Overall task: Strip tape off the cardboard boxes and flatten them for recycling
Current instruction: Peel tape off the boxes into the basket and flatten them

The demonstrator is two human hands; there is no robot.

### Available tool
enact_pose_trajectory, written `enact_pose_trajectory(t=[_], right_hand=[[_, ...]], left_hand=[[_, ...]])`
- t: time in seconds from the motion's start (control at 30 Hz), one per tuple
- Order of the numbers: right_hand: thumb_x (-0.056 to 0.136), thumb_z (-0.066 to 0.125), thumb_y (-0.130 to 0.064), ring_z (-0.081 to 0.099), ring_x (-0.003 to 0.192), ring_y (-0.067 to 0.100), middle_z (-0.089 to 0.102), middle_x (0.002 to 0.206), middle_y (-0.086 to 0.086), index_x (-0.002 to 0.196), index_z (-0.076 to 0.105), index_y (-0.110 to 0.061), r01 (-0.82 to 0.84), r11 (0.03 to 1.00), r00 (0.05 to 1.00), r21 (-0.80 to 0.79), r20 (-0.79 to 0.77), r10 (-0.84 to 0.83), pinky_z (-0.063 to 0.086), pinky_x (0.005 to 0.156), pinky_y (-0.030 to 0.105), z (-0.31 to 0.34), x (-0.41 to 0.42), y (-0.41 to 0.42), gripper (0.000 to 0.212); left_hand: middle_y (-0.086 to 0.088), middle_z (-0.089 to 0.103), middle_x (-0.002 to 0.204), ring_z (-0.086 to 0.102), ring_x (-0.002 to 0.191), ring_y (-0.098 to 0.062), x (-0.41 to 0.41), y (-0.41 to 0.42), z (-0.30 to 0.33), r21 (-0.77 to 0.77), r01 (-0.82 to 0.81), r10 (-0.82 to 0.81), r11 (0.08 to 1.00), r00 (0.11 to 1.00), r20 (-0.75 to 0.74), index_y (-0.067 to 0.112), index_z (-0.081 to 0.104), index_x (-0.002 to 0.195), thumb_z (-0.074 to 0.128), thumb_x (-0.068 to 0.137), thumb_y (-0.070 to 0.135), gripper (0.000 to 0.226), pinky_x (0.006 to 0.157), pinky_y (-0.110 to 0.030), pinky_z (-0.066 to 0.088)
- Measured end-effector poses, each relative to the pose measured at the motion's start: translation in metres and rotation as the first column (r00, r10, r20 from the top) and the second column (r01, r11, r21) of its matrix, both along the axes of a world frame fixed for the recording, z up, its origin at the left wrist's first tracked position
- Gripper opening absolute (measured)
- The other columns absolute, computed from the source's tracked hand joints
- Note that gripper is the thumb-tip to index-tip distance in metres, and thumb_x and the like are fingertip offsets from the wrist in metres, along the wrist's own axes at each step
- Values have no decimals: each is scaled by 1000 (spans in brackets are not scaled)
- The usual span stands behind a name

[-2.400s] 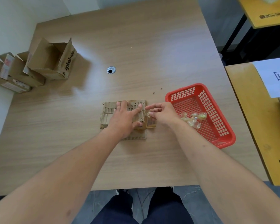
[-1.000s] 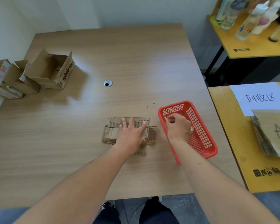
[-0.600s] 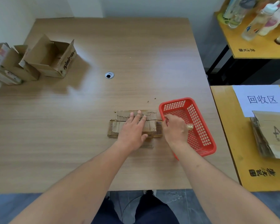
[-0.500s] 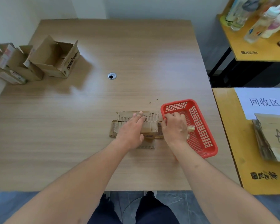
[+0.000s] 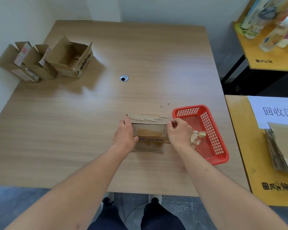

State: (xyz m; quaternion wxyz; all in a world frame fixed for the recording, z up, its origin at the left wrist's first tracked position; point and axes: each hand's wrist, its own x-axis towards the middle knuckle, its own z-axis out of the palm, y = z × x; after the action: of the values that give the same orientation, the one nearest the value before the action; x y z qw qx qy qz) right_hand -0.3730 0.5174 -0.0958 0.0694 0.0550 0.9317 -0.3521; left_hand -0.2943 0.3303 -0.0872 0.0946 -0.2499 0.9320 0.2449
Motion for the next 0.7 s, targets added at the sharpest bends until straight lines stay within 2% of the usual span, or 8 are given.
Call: enact_pose_trajectory(t=[0.13, 0.23, 0.37, 0.43, 0.47, 0.5, 0.57, 0.7], right_hand=[[97, 57, -35, 61, 75, 18, 67, 75, -2, 74, 65, -18, 75, 997, 993, -18, 88, -74, 36, 60, 31, 6, 0, -5, 30], [98, 53, -34, 55, 61, 19, 62, 63, 2, 61, 59, -12, 82, 996, 992, -33, 95, -79, 33, 51, 28, 12, 5, -8, 44], [93, 59, -27, 54, 65, 20, 60, 60, -1, 58, 62, -14, -30, 999, 993, -44, 116, 35, 42, 60, 25, 15, 11, -11, 38], [92, 63, -28, 60, 94, 14, 69, 96, -1, 79, 77, -23, -92, 994, 988, -59, 119, 98, 43, 85, 21, 15, 13, -13, 19], [92, 65, -28, 57, 110, 14, 64, 118, 1, 101, 79, -26, -120, 991, 984, -67, 124, 127, 38, 96, 21, 17, 15, -13, 18], [92, 65, -27, 52, 122, 16, 56, 133, 2, 121, 74, -28, -142, 987, 980, -69, 129, 150, 34, 103, 23, 18, 17, -14, 31], [94, 63, -27, 45, 129, 17, 42, 144, 2, 145, 56, -35, -155, 984, 977, -86, 135, 166, 36, 109, 29, 20, 20, -13, 53], [94, 64, -30, 41, 133, 21, 30, 149, 1, 157, 26, -52, -214, 975, 957, -53, 186, 220, 40, 111, 35, 19, 26, -17, 76]], left_hand=[[-7, 51, 114, 57, 98, -31, 2, -2, -3, 76, -56, 60, 996, 997, -40, 12, 42, 112, 83, 81, 17, 51, 82, -41, 49], [-3, 50, 111, 54, 86, -26, 6, -5, -9, 41, -16, 18, 999, 999, -30, 16, 45, 84, 69, 81, -3, 30, 70, -36, 46], [1, 49, 111, 54, 78, -23, 10, -8, -24, 75, -5, 7, 997, 1000, -30, 17, 41, 72, 57, 78, -4, 27, 64, -31, 46], [3, 48, 114, 54, 77, -18, 11, -8, -26, 92, -2, 6, 996, 999, -37, 16, 43, 75, 58, 79, -2, 24, 62, -30, 44], [2, 46, 116, 55, 80, -21, 11, -7, -26, 92, 13, -9, 996, 999, -48, 17, 42, 72, 59, 79, -3, 27, 65, -30, 46], [0, 44, 119, 56, 83, -24, 12, -6, -25, 97, 29, -24, 995, 998, -57, 18, 41, 69, 61, 79, -4, 31, 69, -31, 48], [-2, 42, 125, 57, 88, -27, 14, -5, -21, 105, 44, -38, 993, 997, -60, 20, 38, 68, 63, 80, -4, 36, 73, -32, 49], [-3, 34, 144, 57, 97, -26, 20, -6, -21, 89, 82, -80, 993, 996, -26, 25, 34, 72, 69, 82, 3, 42, 78, -31, 50]])
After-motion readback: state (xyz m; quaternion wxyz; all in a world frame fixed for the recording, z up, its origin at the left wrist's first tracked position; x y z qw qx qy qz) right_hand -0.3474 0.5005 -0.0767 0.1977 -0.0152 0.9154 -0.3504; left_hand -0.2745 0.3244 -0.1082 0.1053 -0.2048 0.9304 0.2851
